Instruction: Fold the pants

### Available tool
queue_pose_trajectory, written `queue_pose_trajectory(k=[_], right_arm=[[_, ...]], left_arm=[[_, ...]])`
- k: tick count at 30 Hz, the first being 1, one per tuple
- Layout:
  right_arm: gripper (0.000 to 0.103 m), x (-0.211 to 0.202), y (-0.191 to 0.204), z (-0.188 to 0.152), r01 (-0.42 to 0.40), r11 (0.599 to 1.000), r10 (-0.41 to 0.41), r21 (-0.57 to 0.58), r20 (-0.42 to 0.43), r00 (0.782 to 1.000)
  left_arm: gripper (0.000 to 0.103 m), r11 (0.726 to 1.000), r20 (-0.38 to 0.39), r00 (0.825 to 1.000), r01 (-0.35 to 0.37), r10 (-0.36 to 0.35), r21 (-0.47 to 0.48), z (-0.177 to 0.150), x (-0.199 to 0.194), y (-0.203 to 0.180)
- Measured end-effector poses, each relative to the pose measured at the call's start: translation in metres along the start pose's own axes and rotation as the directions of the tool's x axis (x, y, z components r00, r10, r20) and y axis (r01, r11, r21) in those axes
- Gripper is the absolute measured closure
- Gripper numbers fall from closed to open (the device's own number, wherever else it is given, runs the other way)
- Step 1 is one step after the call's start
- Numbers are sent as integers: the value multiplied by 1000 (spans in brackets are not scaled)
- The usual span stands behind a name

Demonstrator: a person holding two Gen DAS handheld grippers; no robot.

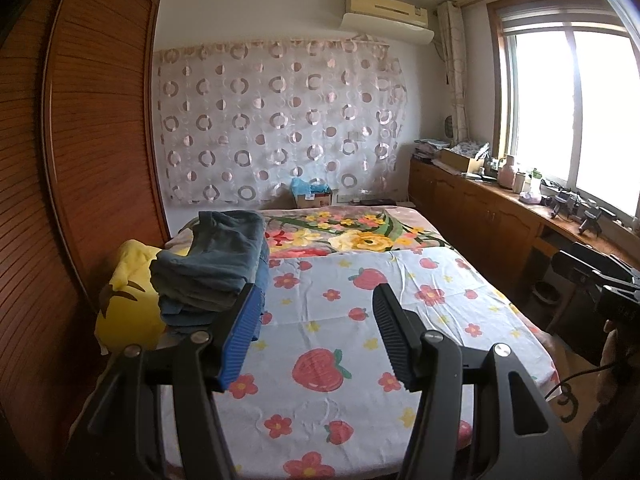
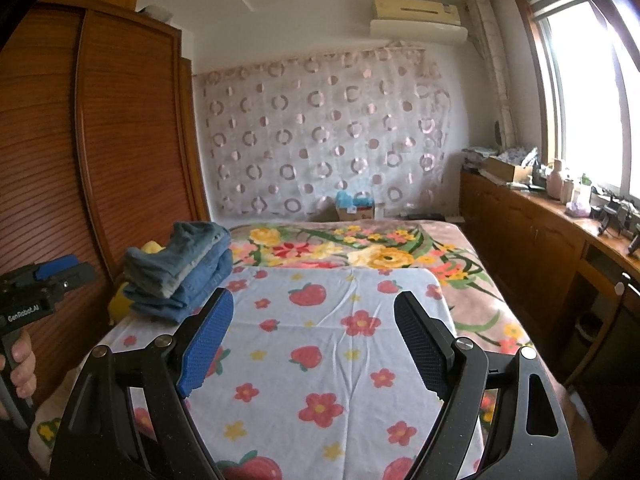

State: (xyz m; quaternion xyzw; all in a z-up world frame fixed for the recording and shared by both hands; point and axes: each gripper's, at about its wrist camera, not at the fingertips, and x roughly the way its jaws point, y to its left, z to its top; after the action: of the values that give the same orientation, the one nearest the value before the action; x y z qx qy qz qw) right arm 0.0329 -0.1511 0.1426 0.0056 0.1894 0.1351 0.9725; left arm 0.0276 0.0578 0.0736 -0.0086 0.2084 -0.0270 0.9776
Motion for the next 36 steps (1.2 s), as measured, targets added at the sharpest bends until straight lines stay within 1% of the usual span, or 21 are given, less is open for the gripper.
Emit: queue_pose_trajectory(k=[17,36], right_arm=[[18,-8,-3,-4,16,1000,-16,-1,3,1000],[18,-12,-4,-4,14,1000,-14,-1,5,1000]], left_arm=[[45,1000,-6,1000,-4,4,10,1,-2,-4],[45,1000,-4,1000,-4,4,10,0,-2,-8]])
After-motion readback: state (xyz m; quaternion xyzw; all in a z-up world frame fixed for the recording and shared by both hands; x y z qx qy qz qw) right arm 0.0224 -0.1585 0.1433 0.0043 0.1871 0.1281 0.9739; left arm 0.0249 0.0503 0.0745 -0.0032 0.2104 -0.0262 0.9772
